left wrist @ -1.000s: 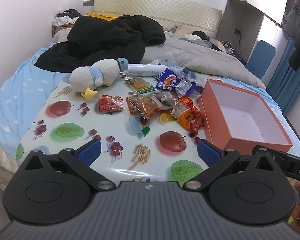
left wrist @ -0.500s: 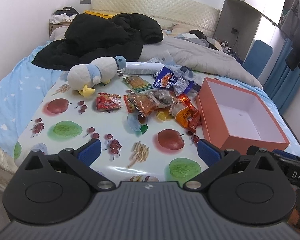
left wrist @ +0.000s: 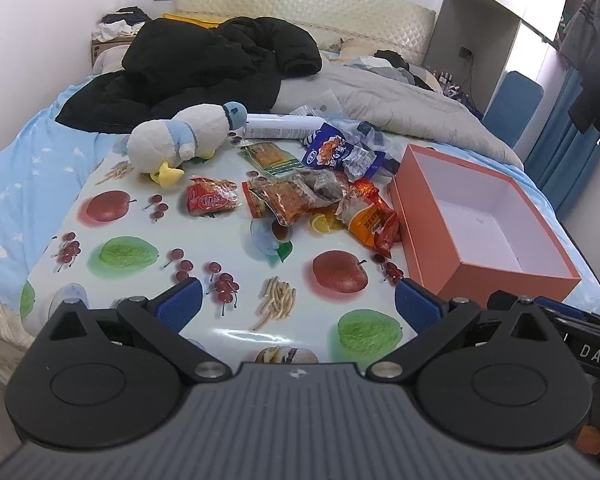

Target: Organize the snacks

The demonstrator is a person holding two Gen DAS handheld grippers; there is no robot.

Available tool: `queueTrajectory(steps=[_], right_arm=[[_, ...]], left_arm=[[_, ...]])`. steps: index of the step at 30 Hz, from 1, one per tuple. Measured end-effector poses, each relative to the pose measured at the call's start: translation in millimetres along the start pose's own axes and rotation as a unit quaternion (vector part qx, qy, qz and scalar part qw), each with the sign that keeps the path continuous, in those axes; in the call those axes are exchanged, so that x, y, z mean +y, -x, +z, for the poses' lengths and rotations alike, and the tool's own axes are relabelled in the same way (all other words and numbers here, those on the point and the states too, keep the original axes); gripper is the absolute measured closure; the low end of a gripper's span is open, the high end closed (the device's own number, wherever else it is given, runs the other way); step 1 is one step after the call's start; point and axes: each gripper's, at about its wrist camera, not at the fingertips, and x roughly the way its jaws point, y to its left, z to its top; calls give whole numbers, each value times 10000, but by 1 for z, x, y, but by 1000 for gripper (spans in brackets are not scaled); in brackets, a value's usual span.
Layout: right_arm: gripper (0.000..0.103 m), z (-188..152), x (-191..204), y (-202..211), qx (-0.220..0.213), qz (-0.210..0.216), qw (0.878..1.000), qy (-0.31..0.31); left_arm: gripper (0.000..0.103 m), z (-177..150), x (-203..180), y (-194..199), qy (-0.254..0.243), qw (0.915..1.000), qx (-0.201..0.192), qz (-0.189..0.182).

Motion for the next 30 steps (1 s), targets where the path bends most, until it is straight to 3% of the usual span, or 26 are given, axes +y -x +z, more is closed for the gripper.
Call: queueTrajectory(steps=[6,14,23,26,30], right_arm=[[16,-2,-1,-3,-16,-49,10000,-24],[16,-9,-9,-11,-123,-571,9981,-179],[16,-12,-3,-16,-97,-465,9988,-101],[16,-13,-5,-20,-73,-286,9996,-51],[17,-11,-4,-30,-109,-367,9993,35]], left_arm=[[0,-1,0,-5,-13,10000,39,9],[0,-4,11,-13,19,9999,108,49],[0,-8,17,-26,-35,9999,119,20],[0,-9,18,-40,-166,9997,162,92],[0,-4,22,-60,-276,9995,102,127]])
